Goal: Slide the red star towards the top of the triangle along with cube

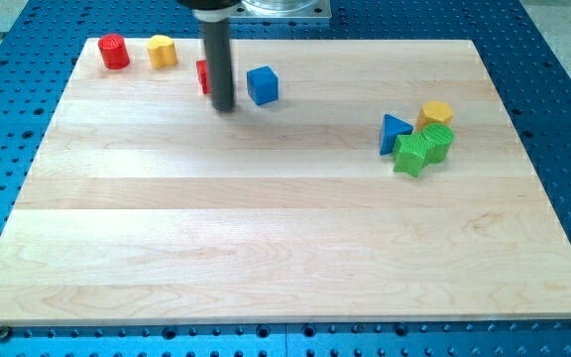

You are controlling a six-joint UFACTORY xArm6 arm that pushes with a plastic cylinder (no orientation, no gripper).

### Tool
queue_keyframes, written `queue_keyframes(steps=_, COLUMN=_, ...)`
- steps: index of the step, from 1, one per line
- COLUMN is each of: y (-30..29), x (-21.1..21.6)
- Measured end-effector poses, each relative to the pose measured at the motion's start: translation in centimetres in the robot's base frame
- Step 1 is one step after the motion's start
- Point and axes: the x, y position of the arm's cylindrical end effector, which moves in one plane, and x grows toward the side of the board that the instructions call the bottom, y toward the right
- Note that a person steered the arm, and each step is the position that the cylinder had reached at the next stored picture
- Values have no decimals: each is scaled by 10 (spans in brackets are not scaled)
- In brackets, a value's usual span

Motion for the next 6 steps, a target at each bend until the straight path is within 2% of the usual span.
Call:
queue_keyframes(steps=1, y=-72, x=-21)
queue_keyframes(steps=2, y=-39, x=-50)
queue_keyframes(steps=3, y=52, x=-29)
queue_keyframes(steps=4, y=120, x=4)
queue_keyframes(steps=5, y=170, x=15)
queue_keyframes(steps=6, y=143, x=10)
